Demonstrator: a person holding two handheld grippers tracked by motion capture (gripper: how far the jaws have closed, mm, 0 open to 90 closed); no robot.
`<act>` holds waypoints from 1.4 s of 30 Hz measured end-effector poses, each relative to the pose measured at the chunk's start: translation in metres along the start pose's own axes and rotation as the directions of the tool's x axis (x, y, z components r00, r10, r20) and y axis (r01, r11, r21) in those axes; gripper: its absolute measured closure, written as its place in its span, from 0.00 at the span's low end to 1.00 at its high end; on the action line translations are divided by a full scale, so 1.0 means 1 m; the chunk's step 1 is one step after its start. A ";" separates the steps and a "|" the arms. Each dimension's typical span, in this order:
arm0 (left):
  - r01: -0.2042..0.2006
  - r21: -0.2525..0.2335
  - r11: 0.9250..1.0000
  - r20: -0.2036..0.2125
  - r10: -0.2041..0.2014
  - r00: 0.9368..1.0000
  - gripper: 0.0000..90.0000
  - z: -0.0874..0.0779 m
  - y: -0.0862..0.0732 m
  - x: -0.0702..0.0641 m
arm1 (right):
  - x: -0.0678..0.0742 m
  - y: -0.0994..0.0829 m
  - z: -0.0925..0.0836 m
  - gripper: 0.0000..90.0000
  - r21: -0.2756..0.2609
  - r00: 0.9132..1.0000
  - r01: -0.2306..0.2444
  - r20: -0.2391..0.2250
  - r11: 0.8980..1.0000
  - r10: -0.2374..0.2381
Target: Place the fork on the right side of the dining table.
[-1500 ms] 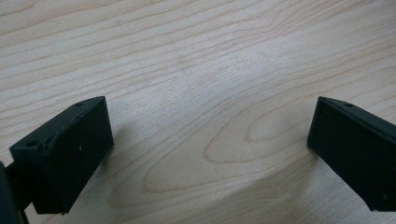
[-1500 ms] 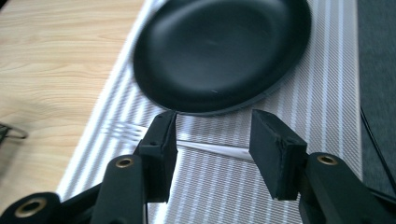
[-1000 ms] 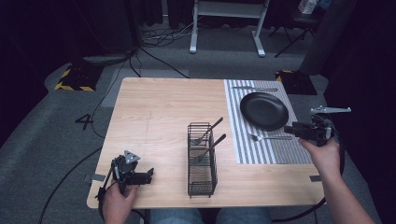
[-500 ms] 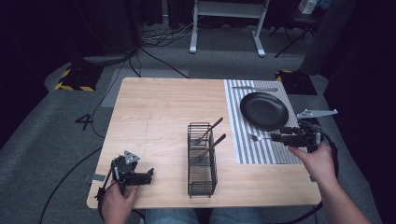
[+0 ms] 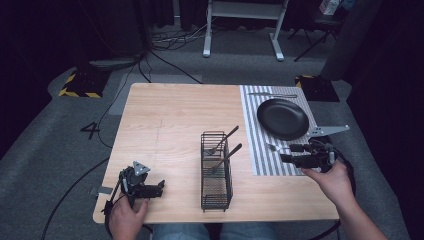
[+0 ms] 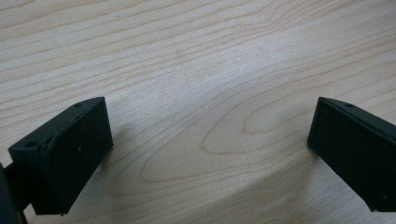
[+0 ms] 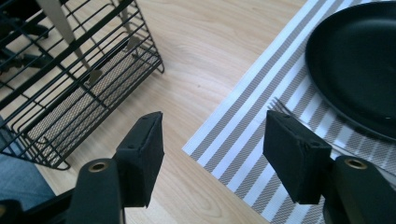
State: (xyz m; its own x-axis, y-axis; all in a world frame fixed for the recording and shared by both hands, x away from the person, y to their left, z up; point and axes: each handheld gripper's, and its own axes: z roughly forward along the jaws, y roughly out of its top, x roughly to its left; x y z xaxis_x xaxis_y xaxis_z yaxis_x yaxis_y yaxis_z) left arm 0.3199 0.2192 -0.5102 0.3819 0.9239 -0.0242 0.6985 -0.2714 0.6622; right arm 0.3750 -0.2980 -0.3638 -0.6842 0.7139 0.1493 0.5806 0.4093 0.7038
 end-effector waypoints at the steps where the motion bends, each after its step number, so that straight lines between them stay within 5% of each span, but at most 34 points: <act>1: 0.000 0.000 1.000 0.000 0.000 1.000 0.00 0.000 0.000 0.000 | 0.002 -0.002 0.002 0.42 0.003 1.000 0.004 -0.005 1.000 -0.004; 6: 0.000 0.000 1.000 0.000 0.000 1.000 0.00 0.000 0.000 0.000 | 0.012 -0.017 0.018 0.41 0.017 0.998 0.049 -0.038 0.999 -0.049; 19: 0.000 0.000 1.000 0.000 0.000 1.000 0.00 0.000 0.000 0.000 | 0.019 -0.048 0.051 0.41 0.017 0.992 0.062 -0.114 0.998 -0.059; 31: 0.000 0.000 1.000 0.000 0.000 1.000 0.00 0.000 0.000 0.000 | 0.024 -0.075 0.079 0.40 0.070 0.996 0.085 -0.025 0.994 -0.083; 42: 0.000 0.000 1.000 0.000 0.000 1.000 0.00 0.000 0.000 0.000 | 0.030 -0.088 0.092 0.38 0.031 0.994 0.111 -0.019 0.993 -0.110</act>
State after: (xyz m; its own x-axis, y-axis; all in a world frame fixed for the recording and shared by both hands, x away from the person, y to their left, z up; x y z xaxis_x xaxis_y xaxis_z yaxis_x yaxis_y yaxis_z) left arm 0.3199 0.2192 -0.5102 0.3816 0.9240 -0.0244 0.6987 -0.2711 0.6621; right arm 0.3444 -0.2607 -0.4846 -0.7520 0.6538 0.0838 0.5147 0.5031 0.6943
